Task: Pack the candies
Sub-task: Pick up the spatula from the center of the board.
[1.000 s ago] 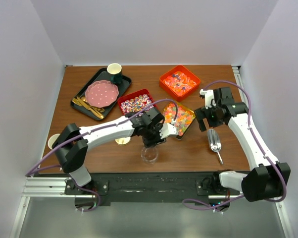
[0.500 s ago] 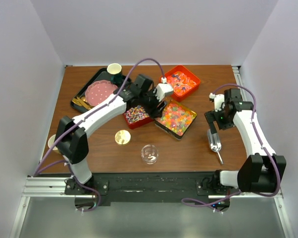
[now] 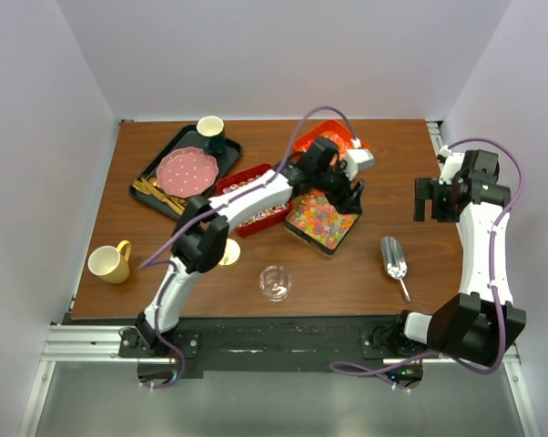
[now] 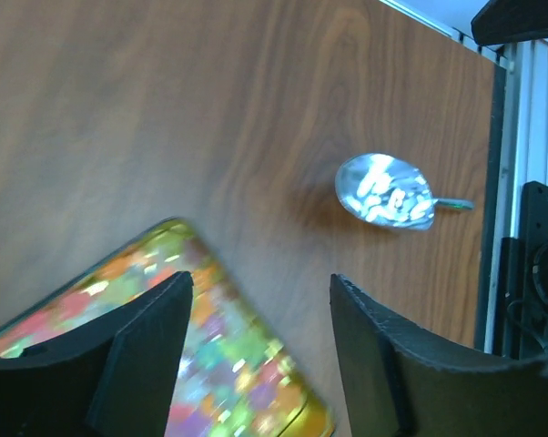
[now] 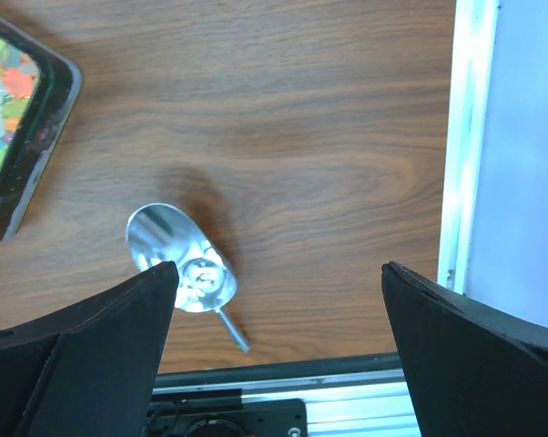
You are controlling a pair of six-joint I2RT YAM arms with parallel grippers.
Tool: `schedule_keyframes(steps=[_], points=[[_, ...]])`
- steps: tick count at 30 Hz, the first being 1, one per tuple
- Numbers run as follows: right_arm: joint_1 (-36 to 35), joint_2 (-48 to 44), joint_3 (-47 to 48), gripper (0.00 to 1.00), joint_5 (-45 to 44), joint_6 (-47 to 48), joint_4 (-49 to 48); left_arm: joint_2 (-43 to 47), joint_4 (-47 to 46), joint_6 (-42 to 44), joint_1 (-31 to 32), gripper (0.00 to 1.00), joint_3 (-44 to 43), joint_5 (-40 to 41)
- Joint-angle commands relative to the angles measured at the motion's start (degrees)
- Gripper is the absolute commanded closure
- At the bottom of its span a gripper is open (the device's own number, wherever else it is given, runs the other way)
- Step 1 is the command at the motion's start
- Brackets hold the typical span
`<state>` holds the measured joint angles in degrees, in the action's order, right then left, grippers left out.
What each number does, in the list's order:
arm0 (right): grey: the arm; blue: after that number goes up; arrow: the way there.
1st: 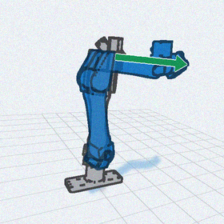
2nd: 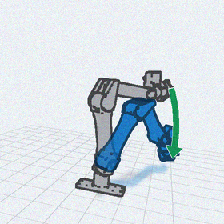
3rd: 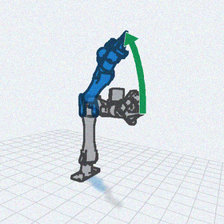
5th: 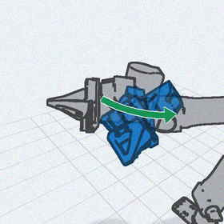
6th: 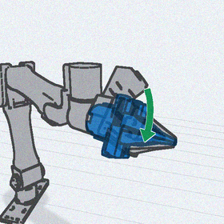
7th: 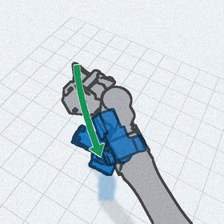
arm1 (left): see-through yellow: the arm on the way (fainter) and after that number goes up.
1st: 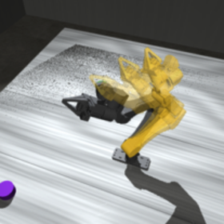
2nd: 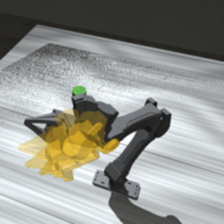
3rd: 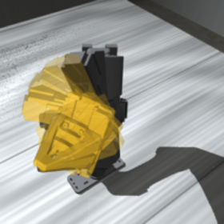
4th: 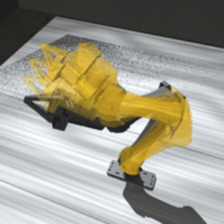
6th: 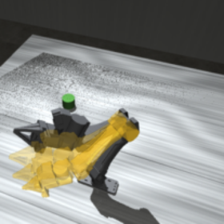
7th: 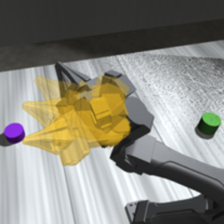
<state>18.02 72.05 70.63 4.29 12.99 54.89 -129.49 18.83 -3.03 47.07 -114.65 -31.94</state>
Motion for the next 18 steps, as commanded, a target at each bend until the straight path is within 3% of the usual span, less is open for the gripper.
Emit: schedule_keyframes(steps=[1, 10, 18], points=[[-0.18, -2.53, -0.58, 0.02, 1.94, -1.22, 1.0, -3.12, -5.47, -4.44, 4.86, 0.35, -4.96, 1.97], [-0.35, -3.85, 0.21, 0.02, 1.68, 1.77, 2.5, -8.93, -6.88, -4.79, 10.23, 0.36, -9.89, 6.89], [-1.41, -3.23, 1.79, 0.02, 3.35, 2.12, 3.99, -11.39, -7.05, -4.01, 10.68, 0.37, -9.89, 10.06]])
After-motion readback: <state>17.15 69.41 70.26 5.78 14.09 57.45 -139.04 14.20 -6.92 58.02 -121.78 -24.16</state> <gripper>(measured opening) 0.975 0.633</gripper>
